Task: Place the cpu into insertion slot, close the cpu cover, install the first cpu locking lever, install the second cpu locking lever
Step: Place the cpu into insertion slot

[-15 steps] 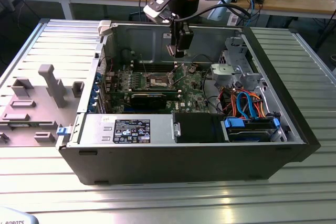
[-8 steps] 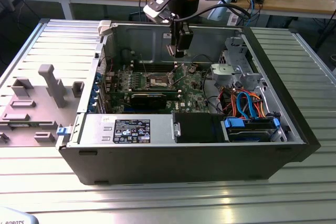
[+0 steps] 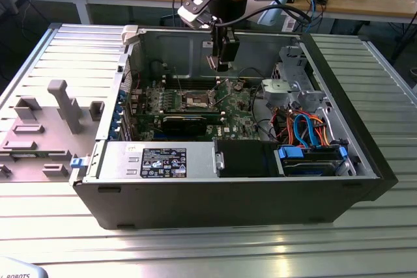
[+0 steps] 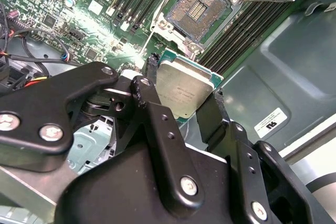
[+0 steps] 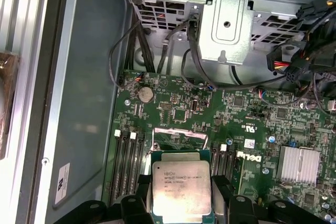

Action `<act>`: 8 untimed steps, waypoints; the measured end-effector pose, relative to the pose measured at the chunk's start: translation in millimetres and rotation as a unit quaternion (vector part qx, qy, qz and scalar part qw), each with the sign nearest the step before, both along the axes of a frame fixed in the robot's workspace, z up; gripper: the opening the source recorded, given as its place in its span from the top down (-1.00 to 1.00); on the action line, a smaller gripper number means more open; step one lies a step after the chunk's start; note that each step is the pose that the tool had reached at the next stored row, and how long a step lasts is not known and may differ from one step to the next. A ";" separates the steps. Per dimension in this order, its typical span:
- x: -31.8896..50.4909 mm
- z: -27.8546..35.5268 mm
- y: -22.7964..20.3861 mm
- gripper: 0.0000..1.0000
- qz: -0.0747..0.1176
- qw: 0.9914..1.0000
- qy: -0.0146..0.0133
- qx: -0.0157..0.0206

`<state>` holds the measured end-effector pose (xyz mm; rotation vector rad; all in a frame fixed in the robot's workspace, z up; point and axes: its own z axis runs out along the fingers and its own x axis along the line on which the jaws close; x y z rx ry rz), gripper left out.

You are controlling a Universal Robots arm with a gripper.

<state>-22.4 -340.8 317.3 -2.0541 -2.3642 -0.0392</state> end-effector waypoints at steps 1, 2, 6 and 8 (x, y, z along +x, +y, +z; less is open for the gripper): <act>0.0 0.0 0.0 -0.08 -0.001 1.000 0.000 0.000; 0.0 -0.1 0.0 -0.08 -0.001 1.000 0.000 0.000; 0.0 -0.1 0.0 -0.08 -0.003 1.000 0.000 0.000; 0.0 -0.1 0.0 -0.08 -0.003 1.000 0.000 0.000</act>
